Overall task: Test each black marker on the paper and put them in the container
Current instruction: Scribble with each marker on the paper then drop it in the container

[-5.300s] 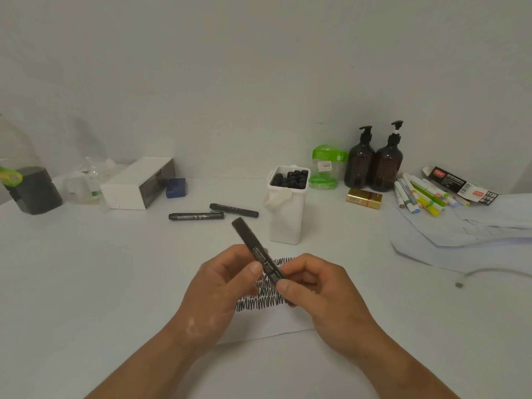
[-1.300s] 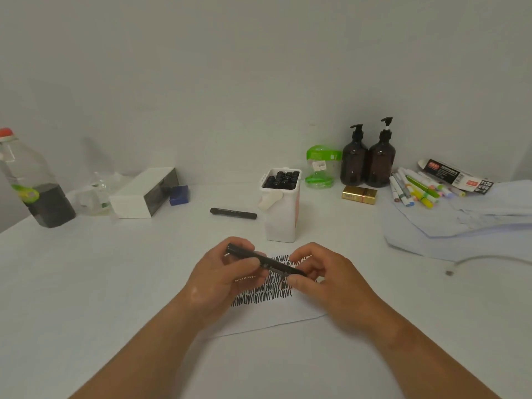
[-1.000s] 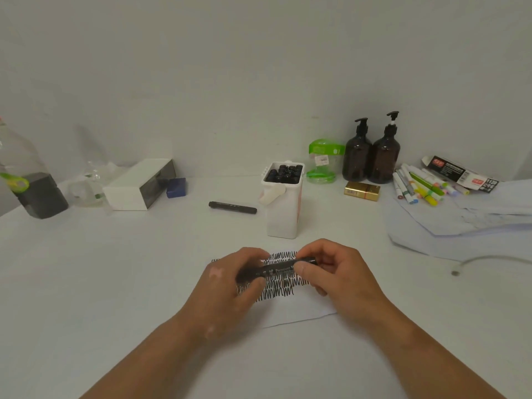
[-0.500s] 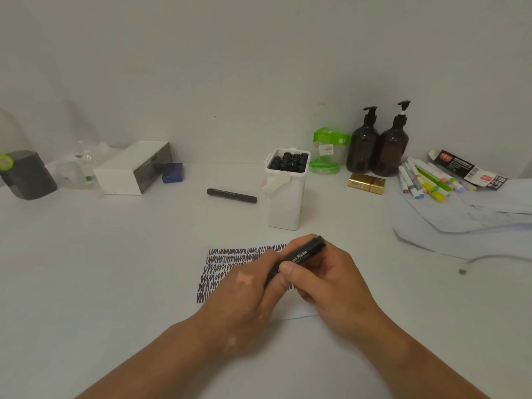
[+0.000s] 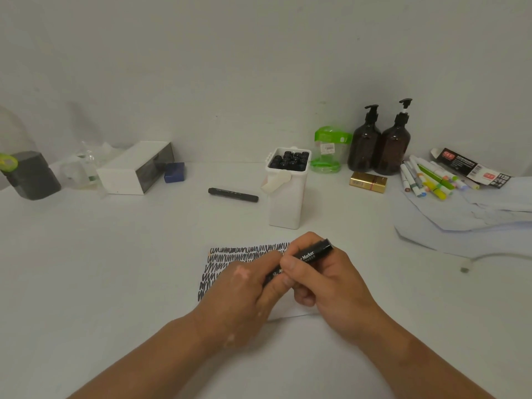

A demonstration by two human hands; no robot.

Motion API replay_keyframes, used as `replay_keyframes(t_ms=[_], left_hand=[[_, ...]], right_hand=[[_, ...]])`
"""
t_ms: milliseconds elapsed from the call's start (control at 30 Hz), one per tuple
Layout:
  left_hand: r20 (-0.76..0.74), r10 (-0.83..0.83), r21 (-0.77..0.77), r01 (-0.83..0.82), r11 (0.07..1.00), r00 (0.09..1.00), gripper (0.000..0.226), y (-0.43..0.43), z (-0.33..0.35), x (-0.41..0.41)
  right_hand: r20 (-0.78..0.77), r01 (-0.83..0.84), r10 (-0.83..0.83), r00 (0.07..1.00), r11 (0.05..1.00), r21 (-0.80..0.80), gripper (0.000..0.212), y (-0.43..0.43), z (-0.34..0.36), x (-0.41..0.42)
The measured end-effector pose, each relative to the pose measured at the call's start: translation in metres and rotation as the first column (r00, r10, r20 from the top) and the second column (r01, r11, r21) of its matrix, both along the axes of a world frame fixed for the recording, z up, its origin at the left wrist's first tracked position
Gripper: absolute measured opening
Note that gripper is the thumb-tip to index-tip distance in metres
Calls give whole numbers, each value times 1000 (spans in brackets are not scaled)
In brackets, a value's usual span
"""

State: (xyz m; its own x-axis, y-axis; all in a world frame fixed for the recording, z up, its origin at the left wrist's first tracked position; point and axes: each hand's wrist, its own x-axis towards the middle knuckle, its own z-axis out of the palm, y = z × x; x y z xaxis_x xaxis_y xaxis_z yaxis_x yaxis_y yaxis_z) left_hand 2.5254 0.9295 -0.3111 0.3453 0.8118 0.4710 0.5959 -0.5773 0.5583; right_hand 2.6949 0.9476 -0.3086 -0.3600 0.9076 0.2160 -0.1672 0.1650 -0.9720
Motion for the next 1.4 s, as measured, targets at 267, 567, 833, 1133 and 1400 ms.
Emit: replay_keyframes(t_ms=[267, 567, 833, 1133, 1400], left_hand=[[-14, -44, 4, 44, 999, 999, 18, -1, 6, -4], [-29, 103, -8, -104, 995, 994, 42, 6, -10, -7], [-302, 156, -101, -194, 976, 940, 72, 19, -18, -15], [-466, 144, -166, -246, 955, 873, 72, 20, -20, -29], [-460, 155, -172, -258, 951, 875, 71, 21, -20, -28]], right_hand=[[-27, -29, 29, 999, 999, 16, 11, -2, 1, -1], [-75, 202, -192, 979, 962, 184, 2, 5, 6, 12], [75, 237, -227, 971, 957, -165, 14, 27, 0, 41], [382, 299, -265, 885, 954, -31, 2, 21, -15, 24], [542, 309, -286, 790, 950, 52, 19, 22, -20, 24]])
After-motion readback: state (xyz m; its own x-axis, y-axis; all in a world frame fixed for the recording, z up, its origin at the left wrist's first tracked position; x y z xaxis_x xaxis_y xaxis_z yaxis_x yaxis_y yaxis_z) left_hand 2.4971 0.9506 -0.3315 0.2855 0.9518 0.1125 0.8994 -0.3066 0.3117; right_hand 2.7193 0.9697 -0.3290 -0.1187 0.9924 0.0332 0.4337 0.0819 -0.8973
